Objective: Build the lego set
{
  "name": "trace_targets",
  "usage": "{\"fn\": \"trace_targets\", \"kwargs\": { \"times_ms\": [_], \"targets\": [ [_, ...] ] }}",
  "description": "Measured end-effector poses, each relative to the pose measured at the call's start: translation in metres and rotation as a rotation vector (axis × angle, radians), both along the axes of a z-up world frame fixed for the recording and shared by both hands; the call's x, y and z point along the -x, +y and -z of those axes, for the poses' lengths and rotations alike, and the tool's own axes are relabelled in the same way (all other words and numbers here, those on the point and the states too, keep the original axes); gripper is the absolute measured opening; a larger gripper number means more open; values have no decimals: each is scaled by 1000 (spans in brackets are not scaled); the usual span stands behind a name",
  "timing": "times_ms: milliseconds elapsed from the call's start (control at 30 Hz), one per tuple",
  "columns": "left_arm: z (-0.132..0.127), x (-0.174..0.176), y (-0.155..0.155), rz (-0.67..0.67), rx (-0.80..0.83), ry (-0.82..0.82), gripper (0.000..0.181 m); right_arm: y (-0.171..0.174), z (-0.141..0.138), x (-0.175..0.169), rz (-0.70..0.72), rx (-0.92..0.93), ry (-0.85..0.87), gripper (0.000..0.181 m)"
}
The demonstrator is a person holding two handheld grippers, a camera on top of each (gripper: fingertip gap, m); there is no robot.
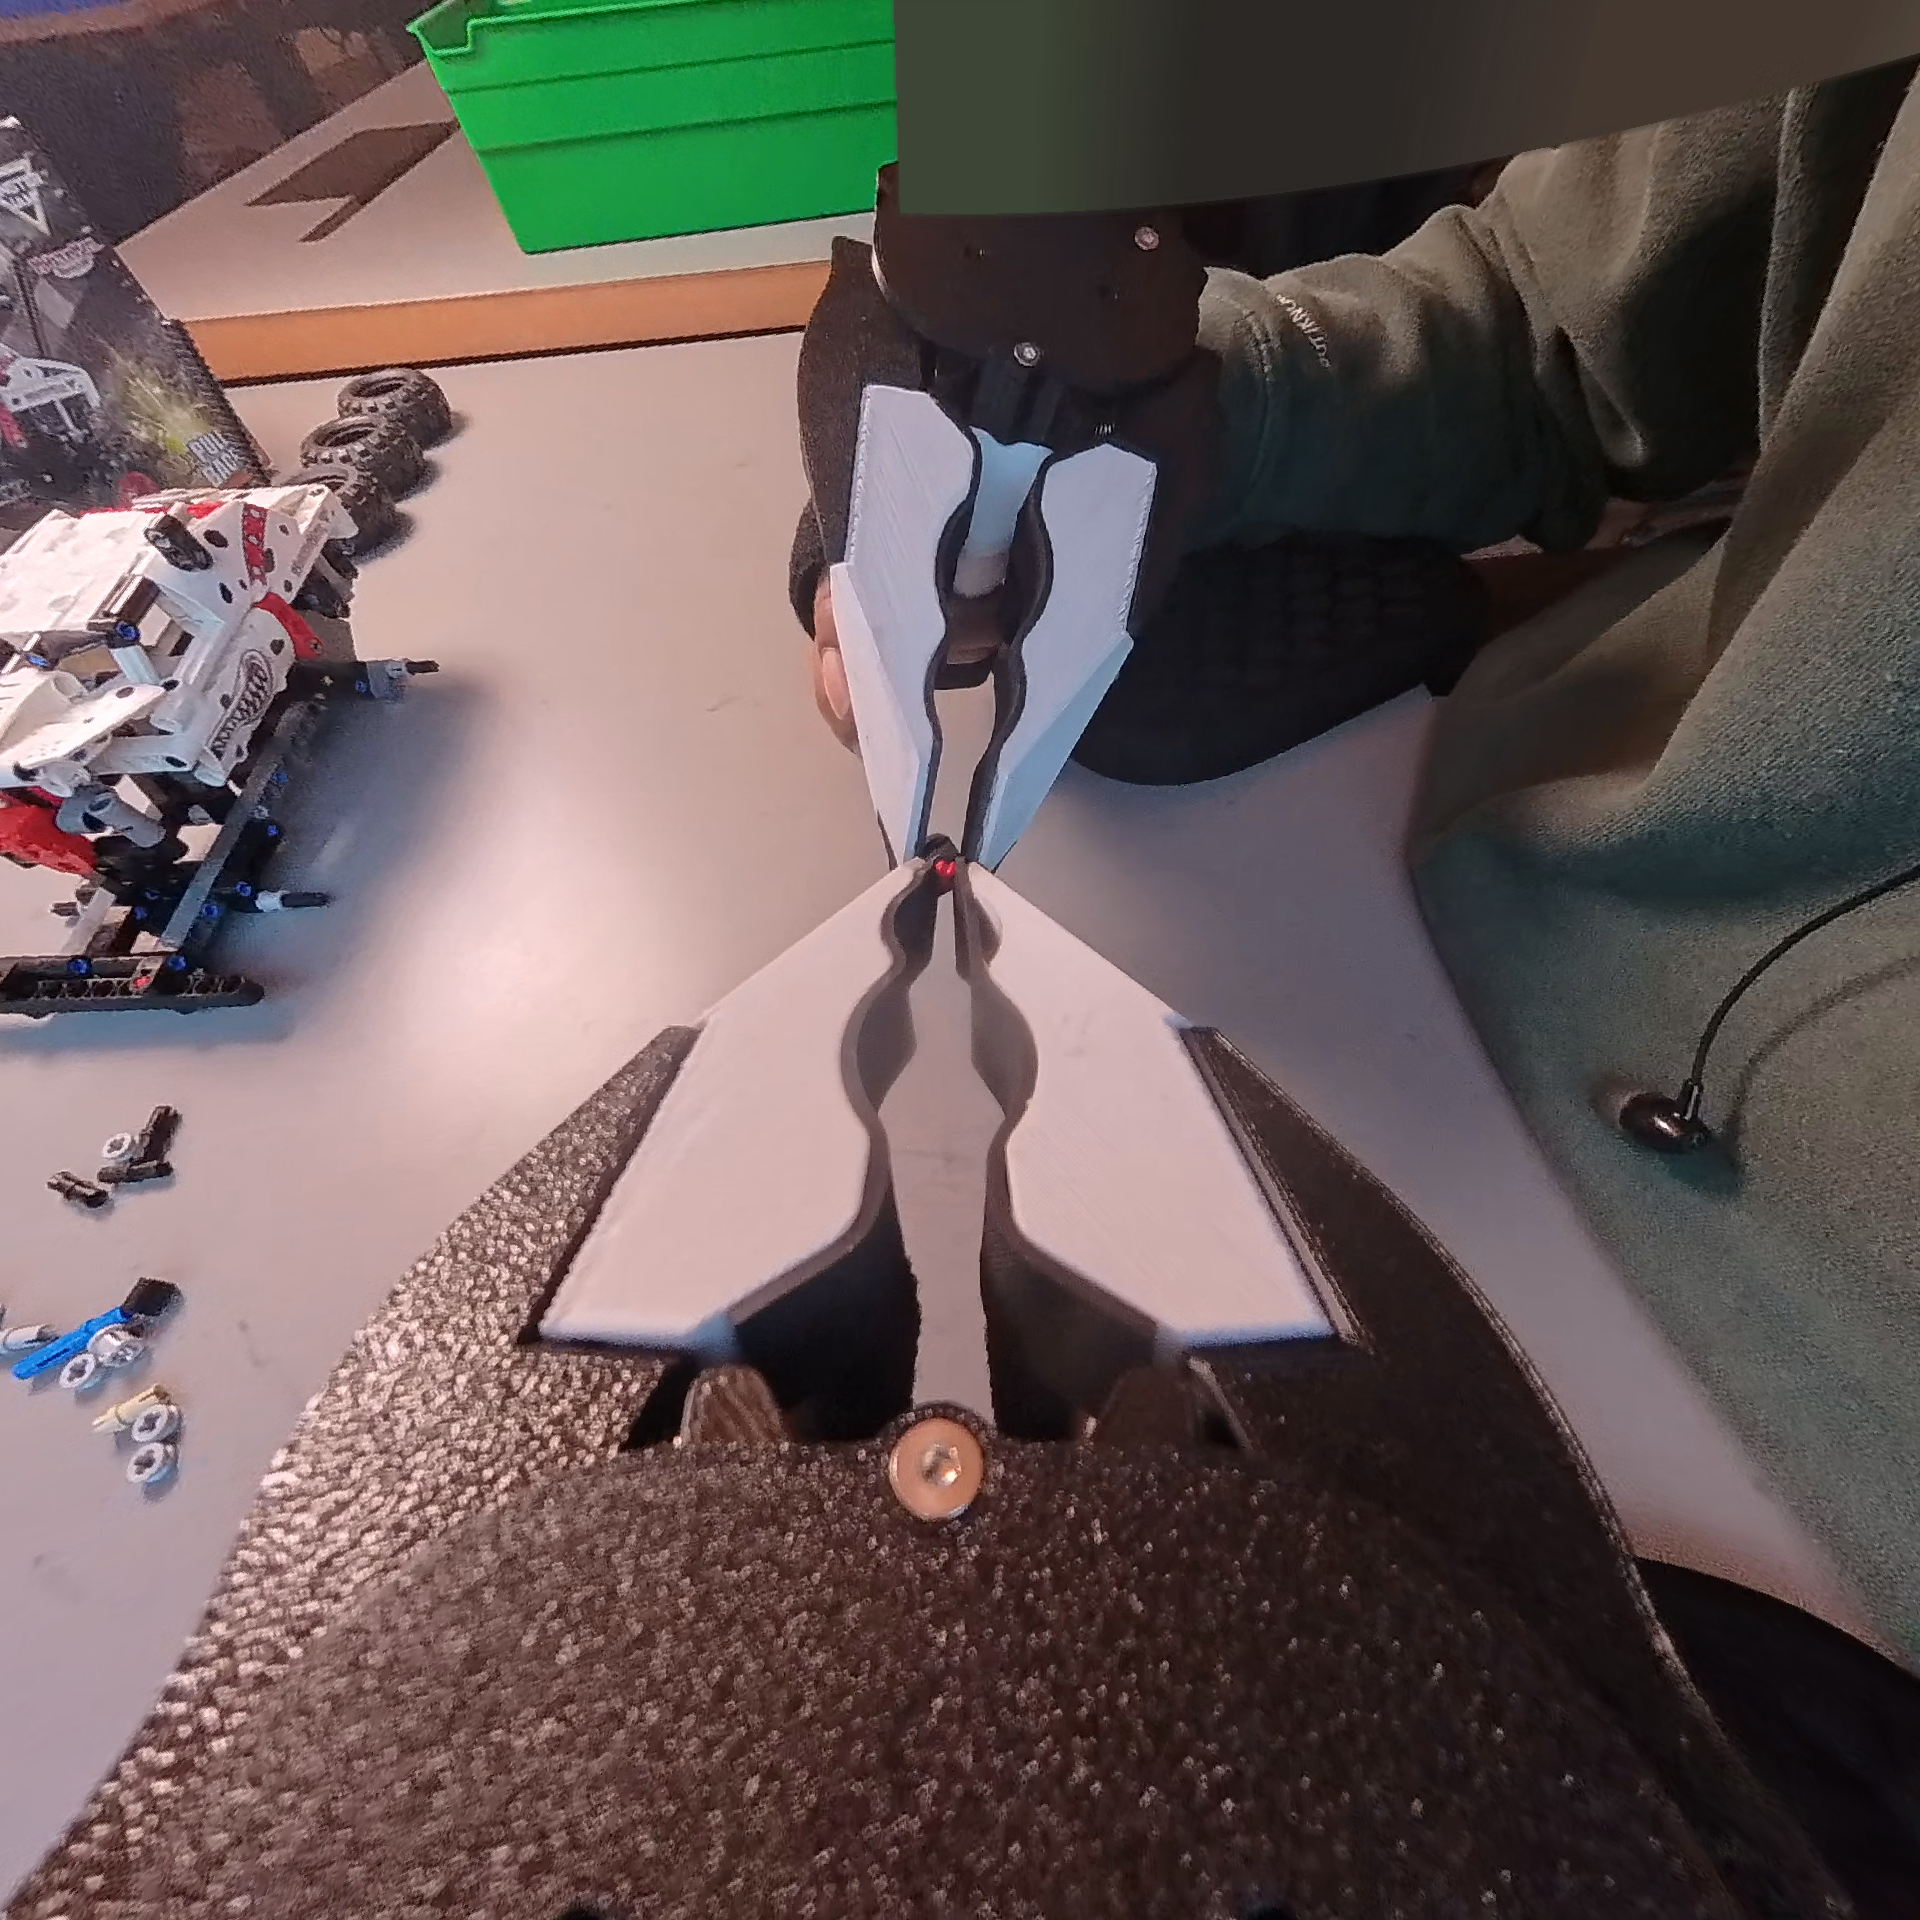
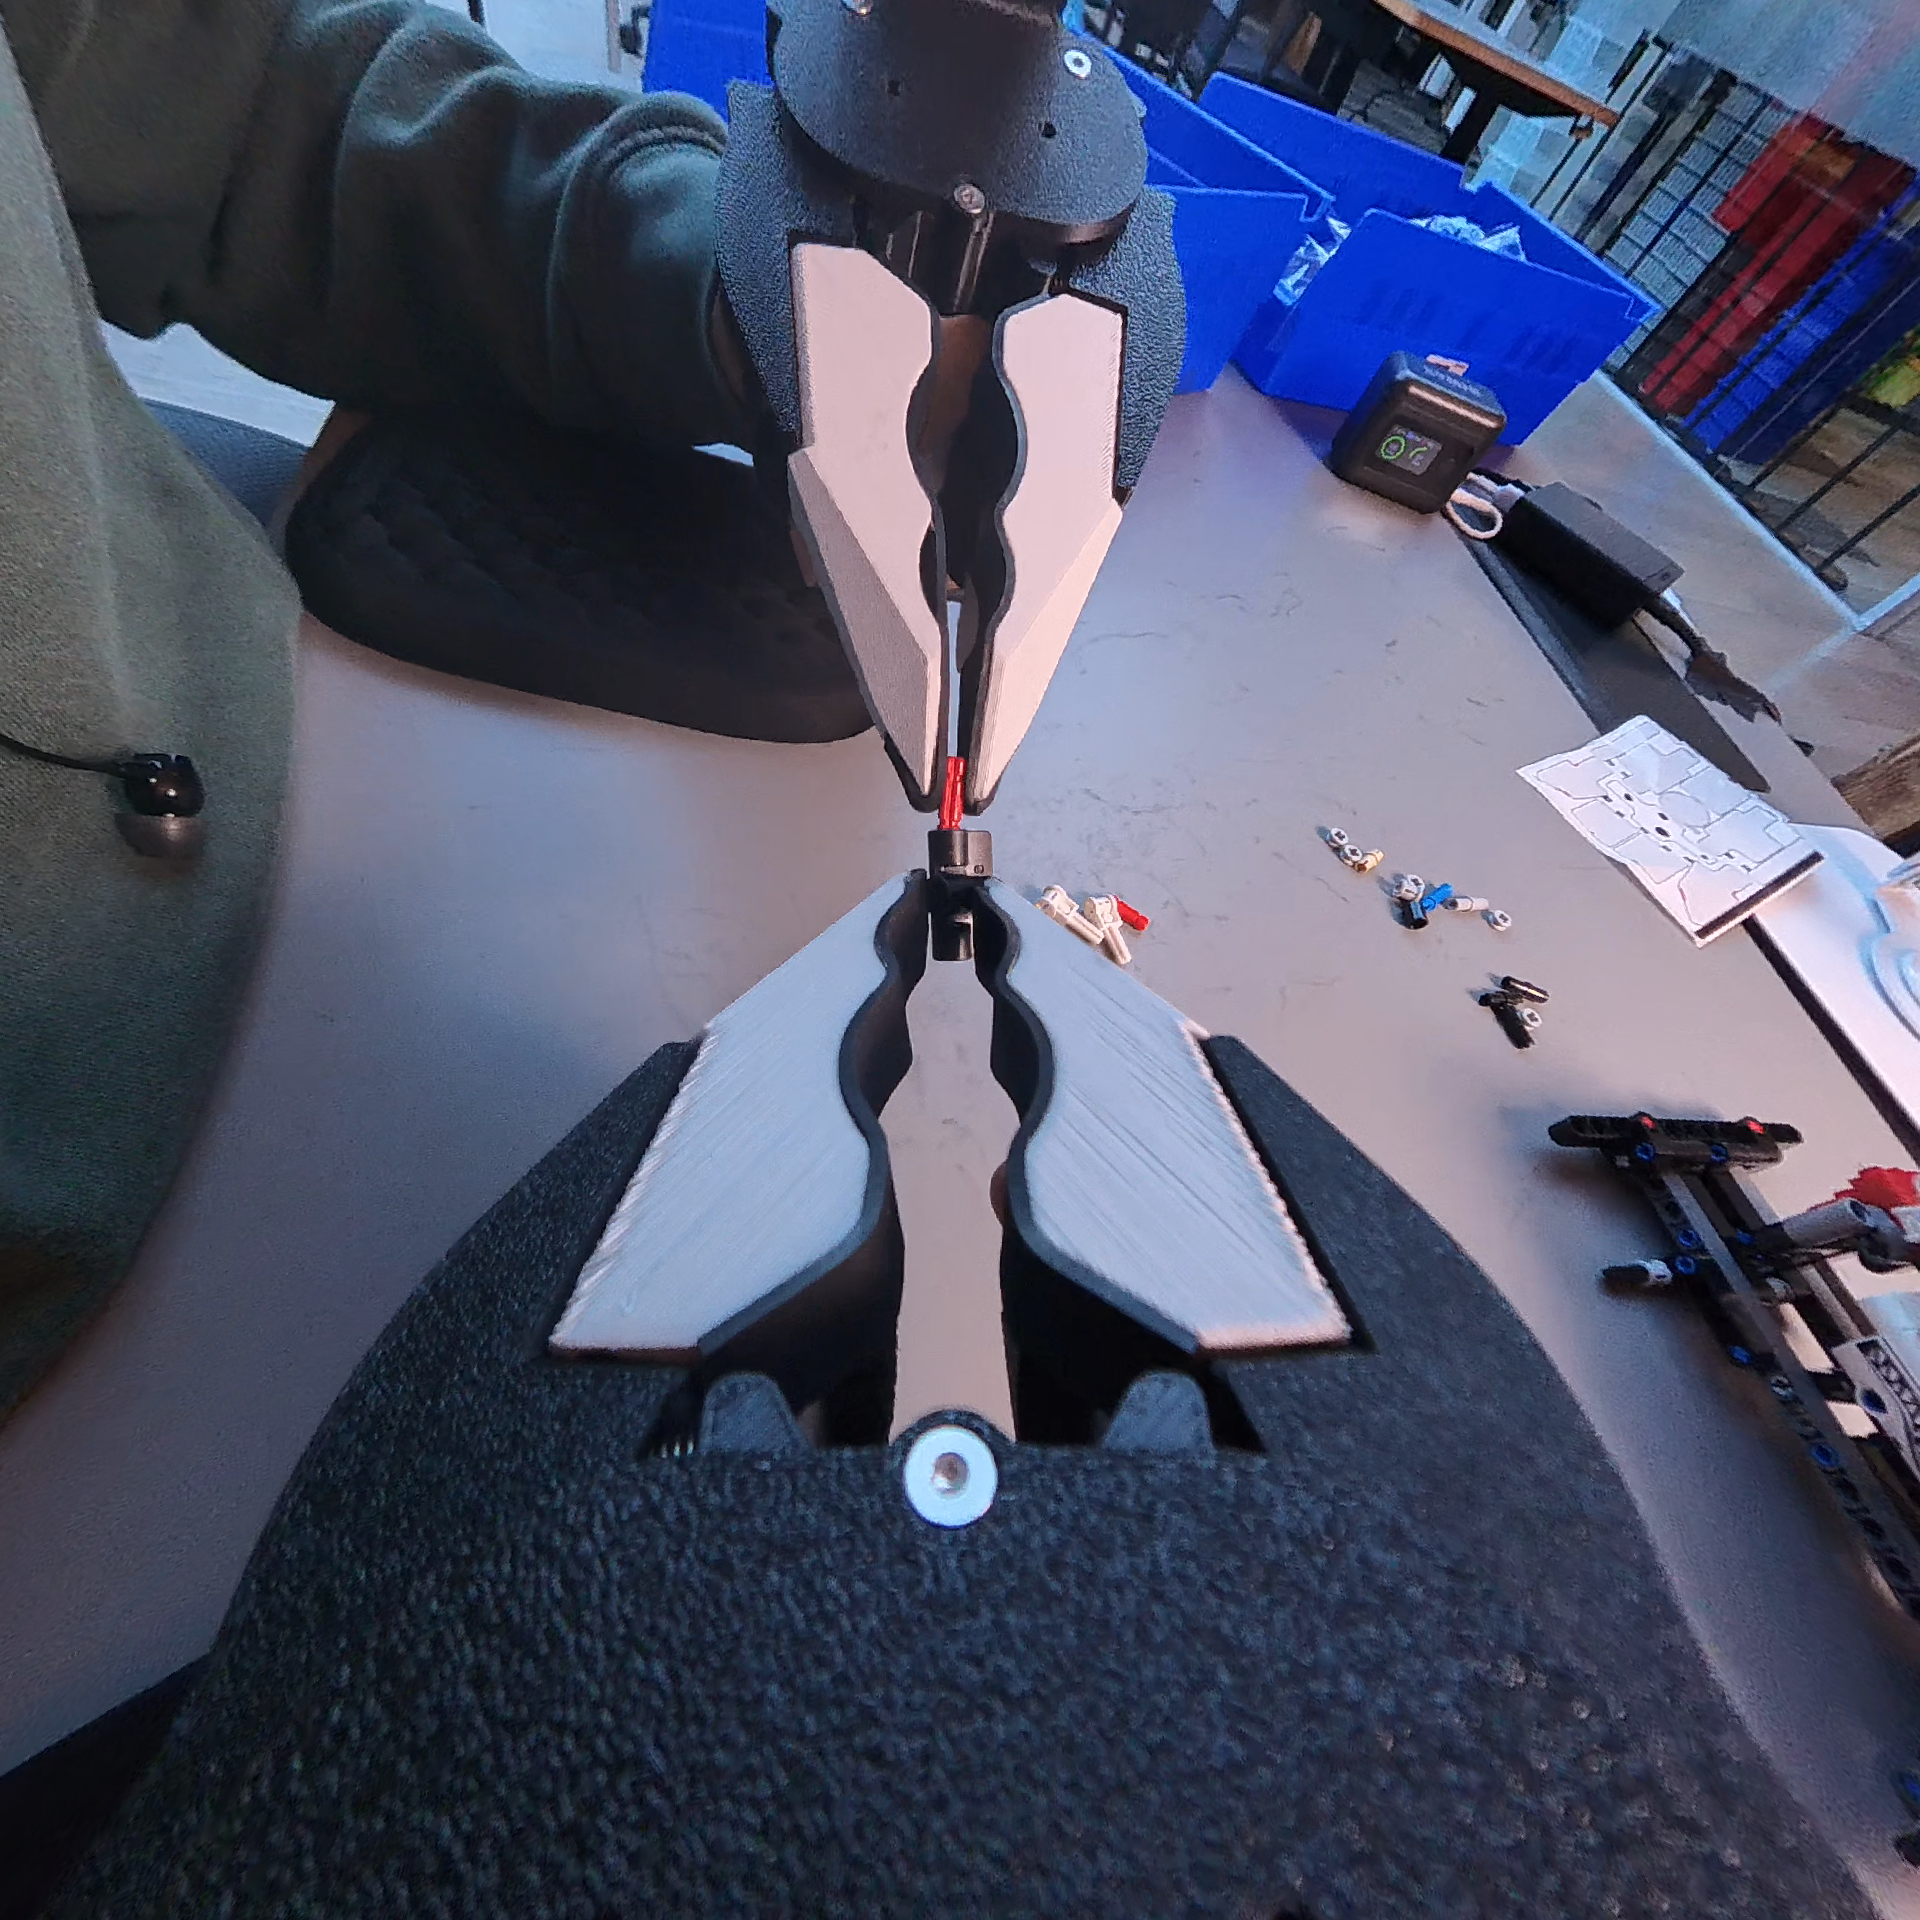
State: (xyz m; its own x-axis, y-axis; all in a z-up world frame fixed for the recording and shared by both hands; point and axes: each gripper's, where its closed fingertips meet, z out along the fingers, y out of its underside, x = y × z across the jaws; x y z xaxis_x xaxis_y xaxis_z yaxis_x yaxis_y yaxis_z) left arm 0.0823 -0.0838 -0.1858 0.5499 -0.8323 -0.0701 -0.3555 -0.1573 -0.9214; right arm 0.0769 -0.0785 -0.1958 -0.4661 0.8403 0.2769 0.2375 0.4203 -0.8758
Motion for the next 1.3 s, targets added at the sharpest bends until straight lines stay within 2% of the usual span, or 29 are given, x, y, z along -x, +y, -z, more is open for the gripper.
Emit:
{"fn": "trace_targets", "kwargs": {
  "times_ms": [400, 567, 667, 800, 1000, 1067, 1200, 1300],
  "targets": [
    [11, -1, 5, -32, -20, 79, 1, 3, 6, 1, 26, -18, -39, 4],
    [21, -2, 6, -34, -45, 170, 0, 4, 19, 0, 32, -62, -79, 5],
    [15, -2, 5, -26, -41, 122, 1, 3, 11, 0, 32, -18, -63, 4],
    [27, -3, 3, -3, 2, 127, 1, 1, 23, -1, 23, -35, -111, 4],
    [25, 3, 9, -45, -12, 113, 2, 8, 26, 5, 47, -8, -96, 8],
    [16, 5, 12, -62, -33, 61, 2, 11, 17, 6, 57, -7, -38, 9],
    [-24, 9, 14, -76, -9, -241, 1, 12, -11, 6, 69, 30, 121, 24],
    [-42, 8, 11, -49, 35, -398, 1, 11, -40, 7, 95, 36, 273, 26]
  ]
}}
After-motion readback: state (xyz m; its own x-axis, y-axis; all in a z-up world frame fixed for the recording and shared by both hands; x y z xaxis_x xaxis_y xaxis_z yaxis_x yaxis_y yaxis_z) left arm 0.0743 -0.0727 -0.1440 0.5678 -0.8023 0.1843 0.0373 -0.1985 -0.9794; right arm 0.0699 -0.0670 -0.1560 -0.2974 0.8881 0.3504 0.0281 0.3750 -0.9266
